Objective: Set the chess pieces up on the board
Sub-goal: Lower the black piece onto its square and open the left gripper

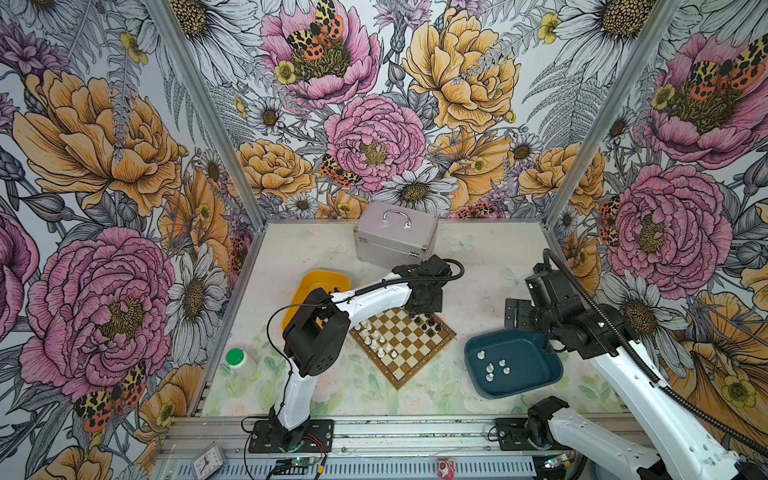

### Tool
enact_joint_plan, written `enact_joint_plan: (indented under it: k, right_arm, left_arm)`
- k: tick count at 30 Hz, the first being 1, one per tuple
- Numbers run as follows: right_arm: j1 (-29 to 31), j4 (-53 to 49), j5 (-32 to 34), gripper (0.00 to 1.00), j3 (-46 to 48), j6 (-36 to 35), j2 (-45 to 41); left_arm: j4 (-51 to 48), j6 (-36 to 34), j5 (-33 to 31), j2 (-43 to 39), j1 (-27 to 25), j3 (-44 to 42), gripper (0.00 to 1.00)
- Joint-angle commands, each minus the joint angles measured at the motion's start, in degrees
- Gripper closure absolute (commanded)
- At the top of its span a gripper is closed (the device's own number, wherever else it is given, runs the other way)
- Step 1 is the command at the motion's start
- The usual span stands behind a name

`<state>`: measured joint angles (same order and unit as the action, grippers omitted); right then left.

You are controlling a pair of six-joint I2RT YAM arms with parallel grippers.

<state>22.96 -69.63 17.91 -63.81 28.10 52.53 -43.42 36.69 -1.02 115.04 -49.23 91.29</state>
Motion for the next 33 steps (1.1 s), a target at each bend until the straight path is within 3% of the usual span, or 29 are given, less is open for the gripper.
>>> enact_joint_plan:
  k: [1, 22, 33]
  right_arm:
    - [0.3, 0.0, -0.5, 0.01, -1.6, 1.1, -0.8]
    - [0.3, -1.2, 0.1, 0.0, -2.6, 1.2, -0.9]
    - [0.3, -1.4, 0.6, 0.0, -2.7, 0.8, -0.6]
  left_arm:
    - [1.5, -0.7, -0.9, 1.2, 0.5, -1.1, 0.87]
    - [5.3, -0.7, -0.8, 1.0, 1.4, -4.0, 0.87]
    - [5.3, 0.0, -1.0, -0.3, 1.6, -5.2, 0.77]
